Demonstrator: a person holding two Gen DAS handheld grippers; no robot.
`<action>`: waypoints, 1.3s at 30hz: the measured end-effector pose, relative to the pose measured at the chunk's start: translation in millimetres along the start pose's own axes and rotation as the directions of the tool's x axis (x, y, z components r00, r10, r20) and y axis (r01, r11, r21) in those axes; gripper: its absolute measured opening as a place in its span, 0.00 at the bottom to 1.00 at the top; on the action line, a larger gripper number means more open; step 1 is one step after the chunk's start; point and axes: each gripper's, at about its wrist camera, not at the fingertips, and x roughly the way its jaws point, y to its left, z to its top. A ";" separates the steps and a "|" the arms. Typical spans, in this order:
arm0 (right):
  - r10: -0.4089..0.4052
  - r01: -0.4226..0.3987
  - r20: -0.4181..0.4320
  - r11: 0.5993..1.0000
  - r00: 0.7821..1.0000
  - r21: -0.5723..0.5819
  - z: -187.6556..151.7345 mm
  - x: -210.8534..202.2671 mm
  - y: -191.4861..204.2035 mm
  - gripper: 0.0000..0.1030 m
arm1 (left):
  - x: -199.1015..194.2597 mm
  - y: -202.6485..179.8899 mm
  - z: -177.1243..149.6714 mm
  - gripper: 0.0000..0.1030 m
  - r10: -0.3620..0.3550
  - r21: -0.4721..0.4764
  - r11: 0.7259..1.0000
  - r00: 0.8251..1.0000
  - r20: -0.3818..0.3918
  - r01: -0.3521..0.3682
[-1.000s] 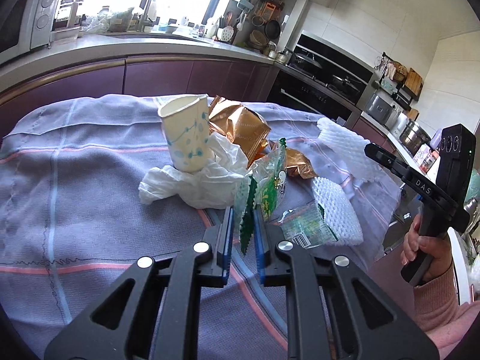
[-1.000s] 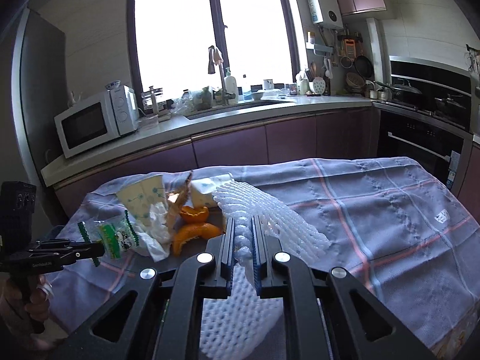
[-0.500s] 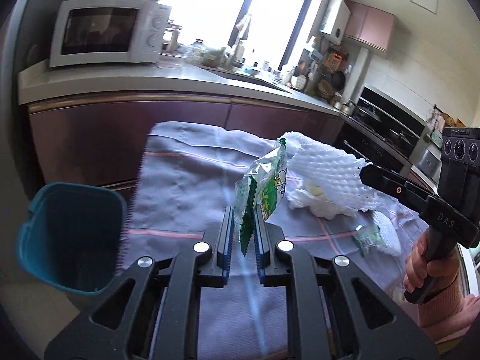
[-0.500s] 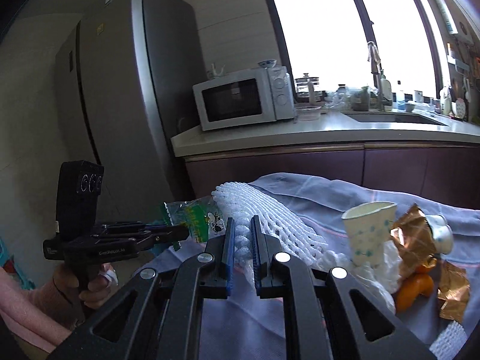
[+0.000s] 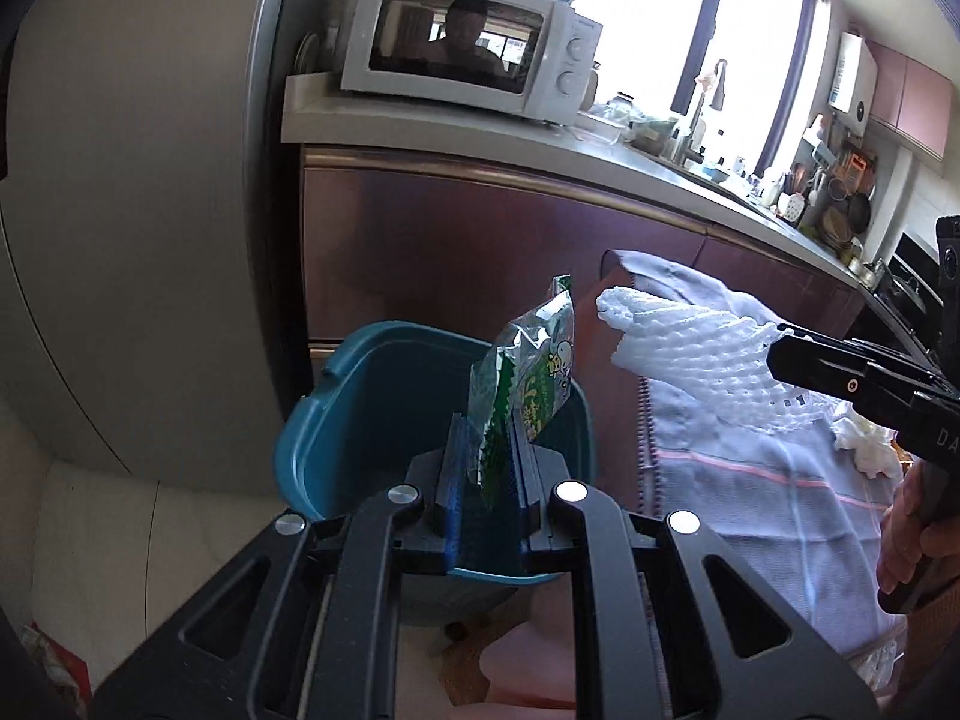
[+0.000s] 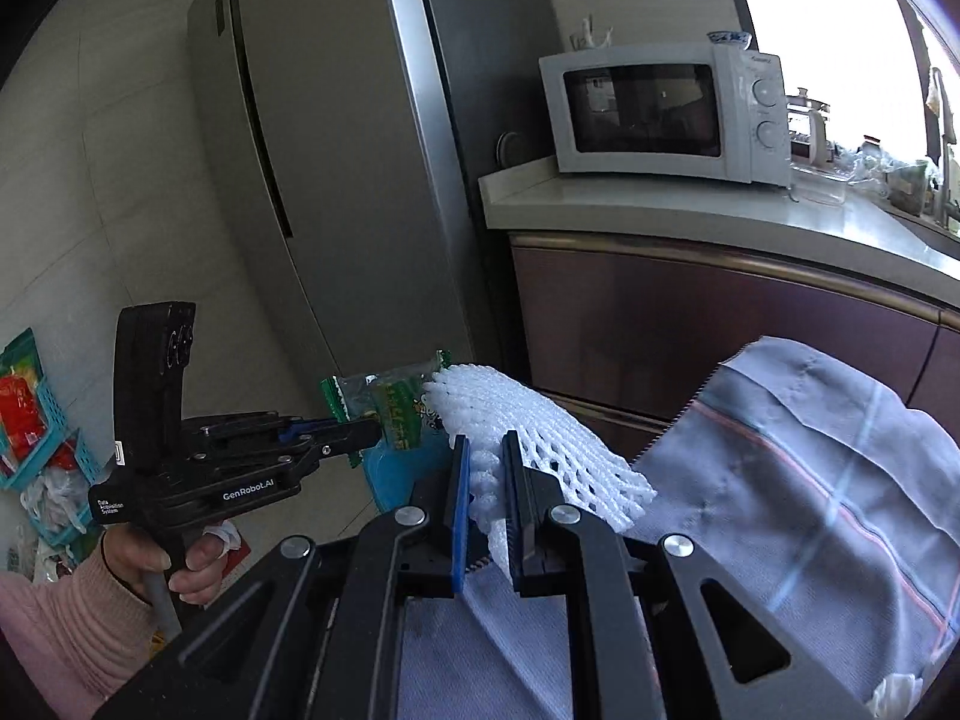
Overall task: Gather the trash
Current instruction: 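Carry the green snack bag with the left tool into the teal bin and release, then return the open left tool over the table toward the paper cup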
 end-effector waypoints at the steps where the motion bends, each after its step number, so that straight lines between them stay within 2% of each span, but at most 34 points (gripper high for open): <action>1: -0.002 0.002 -0.019 1.000 1.000 -0.004 2.0 9.4 0.4 0.09 | 7.2 6.3 1.0 0.13 0.012 -0.007 1.000 1.000 -0.013 -0.012; 10: -0.037 0.035 -0.174 0.999 0.984 -0.018 2.9 79.1 0.0 0.10 | 64.6 25.3 3.1 0.14 0.072 -0.017 0.997 0.991 -0.109 -0.074; 15: -0.042 0.040 -0.221 0.999 0.974 -0.013 1.5 102.1 1.2 0.12 | 89.8 29.2 3.2 0.15 0.095 -0.010 0.995 0.986 -0.140 -0.097; 17: -0.044 0.044 -0.235 0.999 0.971 -0.009 0.7 108.6 1.0 0.17 | 92.5 27.3 -2.1 0.15 0.098 -0.012 0.995 0.984 -0.147 -0.101; 19: -0.046 0.049 -0.248 0.999 0.968 0.004 0.2 112.0 -1.0 0.29 | 94.6 26.1 -1.9 0.16 0.099 -0.016 0.995 0.984 -0.150 -0.103; 24: -0.042 0.049 -0.210 0.998 0.977 0.030 1.6 106.0 -5.4 0.34 | 90.5 21.2 -0.3 0.20 0.087 -0.019 0.996 0.989 -0.119 -0.090; 25: -0.040 0.048 -0.203 0.998 0.978 0.035 1.5 104.6 -7.6 0.34 | 81.6 19.6 -11.1 0.20 0.083 -0.017 0.996 0.990 -0.110 -0.085; 29: -0.038 0.048 -0.158 0.997 0.987 0.061 -2.2 84.9 -15.9 0.36 | 66.0 5.0 -9.5 0.25 0.056 0.002 0.998 0.996 -0.072 -0.056; 34: -0.032 0.039 -0.093 0.996 0.995 0.082 -4.9 49.0 -19.1 0.38 | 43.2 -17.4 -5.8 0.28 0.009 0.035 0.999 1.000 -0.021 -0.008; 39: -0.018 0.020 -0.020 0.997 1.000 0.072 -15.4 -0.6 -17.5 0.43 | 20.8 -46.6 -3.3 0.33 -0.059 0.076 0.995 0.998 0.025 0.056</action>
